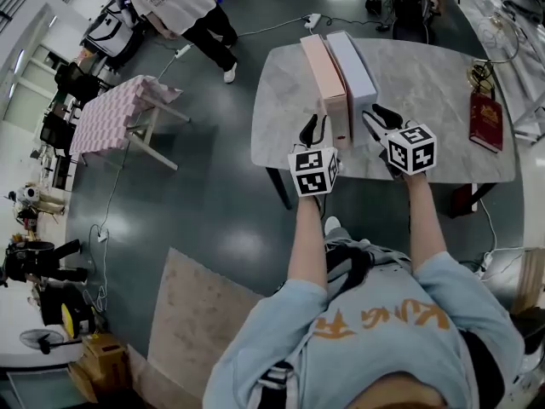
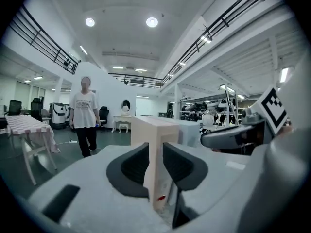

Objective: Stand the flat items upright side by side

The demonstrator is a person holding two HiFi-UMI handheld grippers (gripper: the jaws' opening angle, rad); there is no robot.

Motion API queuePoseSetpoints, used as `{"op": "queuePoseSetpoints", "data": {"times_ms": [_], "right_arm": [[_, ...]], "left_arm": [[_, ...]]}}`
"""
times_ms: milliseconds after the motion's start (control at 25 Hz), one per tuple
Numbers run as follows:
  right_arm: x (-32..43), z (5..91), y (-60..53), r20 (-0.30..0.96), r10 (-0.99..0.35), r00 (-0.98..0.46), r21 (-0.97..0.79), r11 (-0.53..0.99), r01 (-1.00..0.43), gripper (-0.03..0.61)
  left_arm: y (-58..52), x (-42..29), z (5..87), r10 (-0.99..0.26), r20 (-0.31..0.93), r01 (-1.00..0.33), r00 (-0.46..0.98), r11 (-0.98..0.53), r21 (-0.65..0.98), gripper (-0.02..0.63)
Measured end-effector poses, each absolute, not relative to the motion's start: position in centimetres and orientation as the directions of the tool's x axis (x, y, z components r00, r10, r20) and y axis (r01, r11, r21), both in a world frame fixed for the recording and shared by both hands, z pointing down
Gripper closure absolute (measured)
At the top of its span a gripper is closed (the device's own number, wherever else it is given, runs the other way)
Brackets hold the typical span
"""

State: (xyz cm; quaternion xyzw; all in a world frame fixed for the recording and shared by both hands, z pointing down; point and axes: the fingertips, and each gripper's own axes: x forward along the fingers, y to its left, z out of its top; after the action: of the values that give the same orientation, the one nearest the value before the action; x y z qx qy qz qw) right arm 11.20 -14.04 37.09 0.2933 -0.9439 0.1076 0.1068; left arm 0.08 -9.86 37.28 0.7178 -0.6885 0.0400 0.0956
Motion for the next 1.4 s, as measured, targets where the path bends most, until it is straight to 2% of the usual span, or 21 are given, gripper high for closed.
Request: {"op": "queuePoseSetpoints", "data": {"times_ms": [200,240,440,760,1400], "right_arm": [[10.4,34.5,-12.7,0.201,-0.566,-0.800,-0.117,0.797,-0.593,0.566],[10.2,33.8,-12.4,0.187,-0.571,-0.799,-0.115,0.796,-0.595,0.575],[10.9,31.7,-11.5,0.119,-0.613,-0.781,-0.119,0.772,-0.624,0.577],[14.4,31.9,-9.9,0.126,-0.742,-0.659,-0.053,0.658,-0.751,0.577],[15.2,30.8,-9.5,0.071,-0.758,-0.648,-0.003,0.650,-0.760,0.577]], "left_arm": [[-8.4,-1.1,34.8,-0.991,0.133,-0.995,0.013,0.000,0.097,0.587],[-8.2,-1.2,34.3,-0.992,0.122,-0.995,0.011,0.001,0.100,0.599],[-7.6,-0.5,33.1,-0.995,0.097,-0.994,-0.001,0.012,0.112,0.600],[-7.0,1.3,33.0,-0.995,0.103,-0.997,0.000,0.008,0.076,0.601],[-6.6,1.8,32.8,-0.998,0.063,-0.998,0.003,0.001,0.060,0.601]]}}
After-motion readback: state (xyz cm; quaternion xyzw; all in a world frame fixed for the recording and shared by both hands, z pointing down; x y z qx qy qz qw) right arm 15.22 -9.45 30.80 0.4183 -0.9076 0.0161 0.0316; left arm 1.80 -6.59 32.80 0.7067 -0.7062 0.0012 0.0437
